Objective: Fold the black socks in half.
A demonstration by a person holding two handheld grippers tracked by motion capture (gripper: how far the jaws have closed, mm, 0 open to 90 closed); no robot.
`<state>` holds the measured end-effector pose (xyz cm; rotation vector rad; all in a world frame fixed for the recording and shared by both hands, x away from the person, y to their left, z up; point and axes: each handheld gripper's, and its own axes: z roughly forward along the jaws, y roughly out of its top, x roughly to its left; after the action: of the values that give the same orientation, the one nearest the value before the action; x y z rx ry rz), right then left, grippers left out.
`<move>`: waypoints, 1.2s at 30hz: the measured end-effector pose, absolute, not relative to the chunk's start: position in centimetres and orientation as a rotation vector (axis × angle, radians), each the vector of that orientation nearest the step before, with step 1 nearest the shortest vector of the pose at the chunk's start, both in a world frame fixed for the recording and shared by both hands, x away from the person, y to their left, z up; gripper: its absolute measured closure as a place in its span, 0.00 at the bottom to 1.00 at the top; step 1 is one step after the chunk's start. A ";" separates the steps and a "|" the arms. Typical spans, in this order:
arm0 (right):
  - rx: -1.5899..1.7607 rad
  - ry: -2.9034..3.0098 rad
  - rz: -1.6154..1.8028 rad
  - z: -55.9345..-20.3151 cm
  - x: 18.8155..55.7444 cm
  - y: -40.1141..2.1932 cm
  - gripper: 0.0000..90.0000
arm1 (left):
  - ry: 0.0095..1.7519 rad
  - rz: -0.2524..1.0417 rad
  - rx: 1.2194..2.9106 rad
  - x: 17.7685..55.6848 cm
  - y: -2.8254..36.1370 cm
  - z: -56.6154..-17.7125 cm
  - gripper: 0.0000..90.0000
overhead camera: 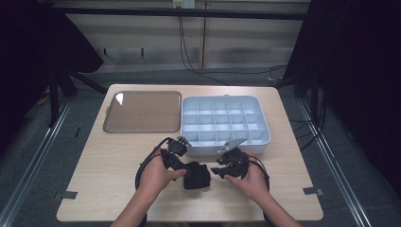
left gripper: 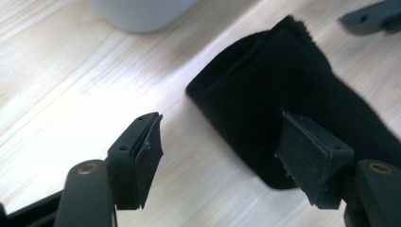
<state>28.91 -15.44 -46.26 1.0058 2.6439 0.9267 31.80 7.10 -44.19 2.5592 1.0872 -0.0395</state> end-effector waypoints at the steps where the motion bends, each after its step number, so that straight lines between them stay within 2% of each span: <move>1: 1.005 2.643 0.934 -46.1 29.0 -15.4 0.61 | 1.089 -0.038 2.558 31.8 7.5 -44.1 0.34; 12: 1.030 2.652 0.991 -44.9 29.8 -13.5 0.50 | 1.105 -0.015 2.551 31.9 8.8 -44.1 0.34; 22: 0.962 2.676 1.026 -43.9 30.0 -11.0 0.48 | 1.118 -0.002 2.552 32.0 10.2 -44.0 0.34; 28: 0.949 2.718 0.961 -45.3 29.6 -10.0 0.47 | 1.134 0.013 2.529 31.8 10.9 -44.1 0.34; 36: 1.009 2.729 0.879 -46.6 29.8 -10.6 0.43 | 1.138 0.032 2.524 31.8 11.4 -44.0 0.35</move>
<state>29.77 -10.64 -46.60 1.0090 2.7294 0.8794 31.81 11.44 -43.96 2.5239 1.1379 0.0317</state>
